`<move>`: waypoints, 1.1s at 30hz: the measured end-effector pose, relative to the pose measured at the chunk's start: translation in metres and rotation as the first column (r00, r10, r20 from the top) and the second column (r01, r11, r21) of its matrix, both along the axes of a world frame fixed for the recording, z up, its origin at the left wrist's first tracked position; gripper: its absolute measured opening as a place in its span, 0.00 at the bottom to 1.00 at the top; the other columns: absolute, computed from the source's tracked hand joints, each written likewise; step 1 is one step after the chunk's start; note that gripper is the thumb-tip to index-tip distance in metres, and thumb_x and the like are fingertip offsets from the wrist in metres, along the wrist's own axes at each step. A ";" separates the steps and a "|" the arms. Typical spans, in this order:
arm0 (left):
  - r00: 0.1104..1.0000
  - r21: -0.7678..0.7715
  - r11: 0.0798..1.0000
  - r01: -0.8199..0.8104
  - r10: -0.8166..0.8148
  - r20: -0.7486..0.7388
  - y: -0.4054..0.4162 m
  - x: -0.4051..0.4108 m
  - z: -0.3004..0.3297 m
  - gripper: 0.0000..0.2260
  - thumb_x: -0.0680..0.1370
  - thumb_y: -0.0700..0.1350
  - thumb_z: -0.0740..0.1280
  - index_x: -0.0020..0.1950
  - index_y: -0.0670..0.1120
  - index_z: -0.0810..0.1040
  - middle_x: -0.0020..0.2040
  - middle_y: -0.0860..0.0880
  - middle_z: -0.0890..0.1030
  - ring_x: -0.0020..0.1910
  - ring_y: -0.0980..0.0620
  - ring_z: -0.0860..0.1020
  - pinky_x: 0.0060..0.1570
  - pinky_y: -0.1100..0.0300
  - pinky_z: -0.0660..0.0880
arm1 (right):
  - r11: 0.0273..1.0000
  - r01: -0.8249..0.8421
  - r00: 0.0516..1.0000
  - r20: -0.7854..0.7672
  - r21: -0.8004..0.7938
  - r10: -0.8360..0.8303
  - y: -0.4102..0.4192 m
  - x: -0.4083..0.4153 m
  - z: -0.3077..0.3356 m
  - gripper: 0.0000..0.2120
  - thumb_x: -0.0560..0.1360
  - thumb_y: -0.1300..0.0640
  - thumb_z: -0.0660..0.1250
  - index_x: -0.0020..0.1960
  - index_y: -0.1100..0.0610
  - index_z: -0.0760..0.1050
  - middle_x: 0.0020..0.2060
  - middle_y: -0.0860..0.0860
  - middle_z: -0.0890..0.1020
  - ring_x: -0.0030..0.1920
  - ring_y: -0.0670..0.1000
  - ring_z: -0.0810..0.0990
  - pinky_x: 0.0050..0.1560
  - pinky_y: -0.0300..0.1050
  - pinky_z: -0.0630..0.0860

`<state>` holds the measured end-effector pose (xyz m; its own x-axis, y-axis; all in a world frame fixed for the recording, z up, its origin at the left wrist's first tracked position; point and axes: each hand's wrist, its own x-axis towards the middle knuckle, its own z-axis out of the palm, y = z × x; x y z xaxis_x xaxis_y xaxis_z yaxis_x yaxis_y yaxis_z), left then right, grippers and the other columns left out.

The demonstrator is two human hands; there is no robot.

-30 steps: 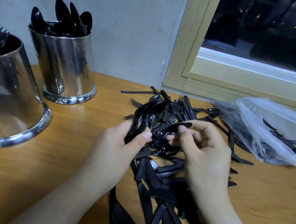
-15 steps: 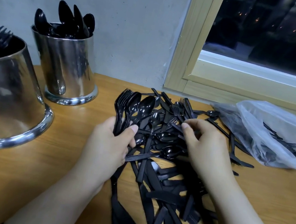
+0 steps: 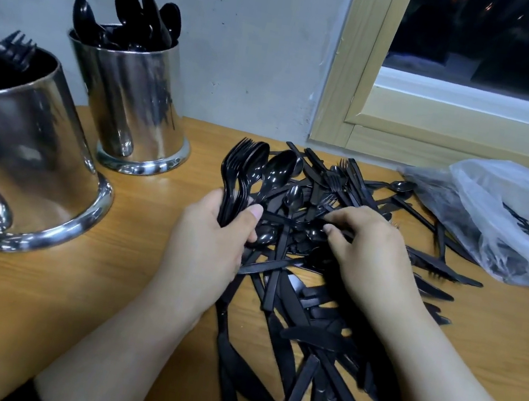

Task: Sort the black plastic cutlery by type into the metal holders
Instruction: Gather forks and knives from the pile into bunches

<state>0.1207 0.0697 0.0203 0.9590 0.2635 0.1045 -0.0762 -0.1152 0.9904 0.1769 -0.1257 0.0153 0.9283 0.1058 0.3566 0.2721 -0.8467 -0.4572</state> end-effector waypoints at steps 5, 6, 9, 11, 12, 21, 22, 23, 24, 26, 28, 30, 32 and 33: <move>0.986 0.017 0.991 -0.131 0.128 0.111 0.006 0.002 0.003 0.07 0.82 0.46 0.67 0.45 0.46 0.79 0.32 0.52 0.79 0.29 0.54 0.76 0.31 0.58 0.77 | 0.969 -0.078 0.978 0.209 0.233 0.029 -0.010 -0.007 0.013 0.08 0.82 0.61 0.63 0.55 0.50 0.77 0.47 0.41 0.77 0.46 0.36 0.74 0.46 0.23 0.66; 0.980 0.019 0.988 -0.152 0.148 0.134 0.008 0.003 0.003 0.07 0.82 0.47 0.67 0.45 0.48 0.79 0.34 0.53 0.80 0.31 0.54 0.79 0.35 0.55 0.80 | 0.961 -0.115 0.970 0.237 0.251 0.054 -0.012 -0.009 0.013 0.08 0.82 0.60 0.63 0.55 0.49 0.76 0.47 0.38 0.77 0.46 0.35 0.74 0.49 0.27 0.69; 0.982 0.084 0.988 -0.132 0.119 0.143 0.008 0.004 0.001 0.07 0.82 0.47 0.67 0.45 0.50 0.80 0.39 0.54 0.85 0.40 0.56 0.84 0.46 0.54 0.82 | 0.930 -0.217 0.959 0.241 0.295 0.147 -0.011 -0.012 0.010 0.07 0.83 0.59 0.63 0.56 0.50 0.78 0.48 0.30 0.74 0.48 0.39 0.76 0.50 0.48 0.80; 0.996 0.105 0.993 -0.046 0.038 0.082 0.003 0.002 0.002 0.06 0.82 0.46 0.67 0.48 0.50 0.81 0.42 0.56 0.86 0.42 0.57 0.85 0.47 0.57 0.82 | 0.925 -0.256 0.938 0.303 0.281 0.168 -0.007 -0.014 0.011 0.08 0.82 0.60 0.64 0.56 0.49 0.78 0.48 0.31 0.76 0.51 0.37 0.76 0.54 0.42 0.77; 0.999 0.100 0.995 0.010 -0.014 0.041 0.002 0.000 0.003 0.05 0.83 0.45 0.67 0.49 0.50 0.81 0.42 0.56 0.86 0.42 0.57 0.85 0.45 0.59 0.82 | 0.924 -0.259 0.933 0.320 0.280 0.165 -0.004 -0.015 0.011 0.09 0.82 0.61 0.65 0.57 0.49 0.78 0.49 0.32 0.76 0.52 0.36 0.76 0.55 0.35 0.73; 0.929 -0.031 0.939 0.343 -0.344 -0.139 -0.009 -0.008 0.000 0.07 0.84 0.48 0.66 0.50 0.46 0.78 0.38 0.48 0.82 0.29 0.50 0.68 0.26 0.58 0.65 | 0.895 -0.211 0.959 0.259 0.394 0.113 0.004 -0.019 0.010 0.10 0.79 0.53 0.70 0.61 0.47 0.77 0.44 0.38 0.80 0.46 0.44 0.80 0.47 0.38 0.74; 0.924 -0.049 0.936 0.349 -0.352 -0.148 -0.008 -0.008 0.000 0.07 0.83 0.48 0.67 0.49 0.45 0.78 0.37 0.48 0.80 0.29 0.50 0.67 0.25 0.59 0.64 | 0.903 -0.172 0.968 0.240 0.394 0.079 0.001 -0.018 0.012 0.10 0.80 0.51 0.69 0.61 0.48 0.77 0.43 0.39 0.80 0.45 0.44 0.80 0.46 0.38 0.74; 0.925 -0.055 0.938 0.344 -0.348 -0.154 -0.006 -0.007 -0.001 0.07 0.83 0.47 0.68 0.49 0.45 0.78 0.37 0.48 0.79 0.29 0.51 0.67 0.25 0.60 0.63 | 0.916 -0.119 0.977 0.212 0.384 0.038 -0.002 -0.016 0.014 0.10 0.80 0.49 0.67 0.60 0.49 0.78 0.43 0.41 0.81 0.45 0.45 0.80 0.46 0.39 0.73; 0.930 -0.056 0.943 0.329 -0.334 -0.154 -0.005 -0.006 -0.001 0.06 0.82 0.47 0.68 0.49 0.46 0.78 0.36 0.48 0.79 0.28 0.52 0.67 0.25 0.60 0.63 | 0.937 -0.058 0.985 0.175 0.345 -0.004 -0.007 -0.015 0.016 0.10 0.81 0.47 0.65 0.58 0.50 0.79 0.44 0.42 0.81 0.46 0.45 0.80 0.46 0.40 0.72; 0.949 -0.067 0.959 0.274 -0.281 -0.141 -0.003 -0.004 -0.002 0.05 0.82 0.46 0.68 0.49 0.47 0.78 0.36 0.49 0.78 0.27 0.53 0.67 0.24 0.61 0.64 | 0.980 0.053 0.996 0.065 0.189 -0.066 -0.016 -0.013 0.018 0.12 0.80 0.44 0.64 0.52 0.51 0.81 0.44 0.44 0.81 0.47 0.47 0.79 0.44 0.42 0.69; 0.966 -0.097 0.972 0.214 -0.225 -0.126 -0.001 -0.002 -0.002 0.05 0.83 0.47 0.68 0.51 0.46 0.78 0.35 0.50 0.77 0.27 0.54 0.67 0.24 0.62 0.64 | 0.996 0.091 0.993 -0.080 0.026 -0.089 -0.020 -0.013 0.018 0.15 0.78 0.39 0.65 0.48 0.50 0.81 0.42 0.46 0.81 0.44 0.47 0.78 0.39 0.43 0.69; 0.974 -0.112 0.978 0.178 -0.191 -0.119 0.000 -0.001 -0.003 0.06 0.83 0.47 0.67 0.53 0.44 0.78 0.35 0.50 0.77 0.27 0.54 0.66 0.23 0.62 0.64 | 0.992 0.071 0.977 -0.192 -0.108 -0.091 -0.019 -0.015 0.017 0.18 0.75 0.35 0.66 0.48 0.49 0.81 0.42 0.46 0.81 0.43 0.49 0.78 0.39 0.44 0.71; 0.978 -0.107 0.981 0.163 -0.175 -0.115 0.000 -0.002 -0.003 0.07 0.83 0.47 0.67 0.53 0.44 0.78 0.35 0.50 0.77 0.27 0.54 0.66 0.23 0.63 0.64 | 0.984 0.041 0.963 -0.256 -0.171 -0.085 -0.017 -0.015 0.015 0.18 0.74 0.35 0.68 0.50 0.49 0.81 0.44 0.46 0.81 0.47 0.51 0.79 0.48 0.48 0.76; 0.979 -0.103 0.982 0.160 -0.171 -0.110 0.000 -0.002 -0.002 0.07 0.83 0.47 0.67 0.53 0.44 0.78 0.35 0.50 0.76 0.27 0.54 0.66 0.23 0.63 0.64 | 0.983 0.028 0.960 -0.270 -0.181 -0.077 -0.016 -0.014 0.015 0.17 0.74 0.36 0.69 0.51 0.49 0.81 0.45 0.46 0.80 0.49 0.52 0.80 0.53 0.51 0.76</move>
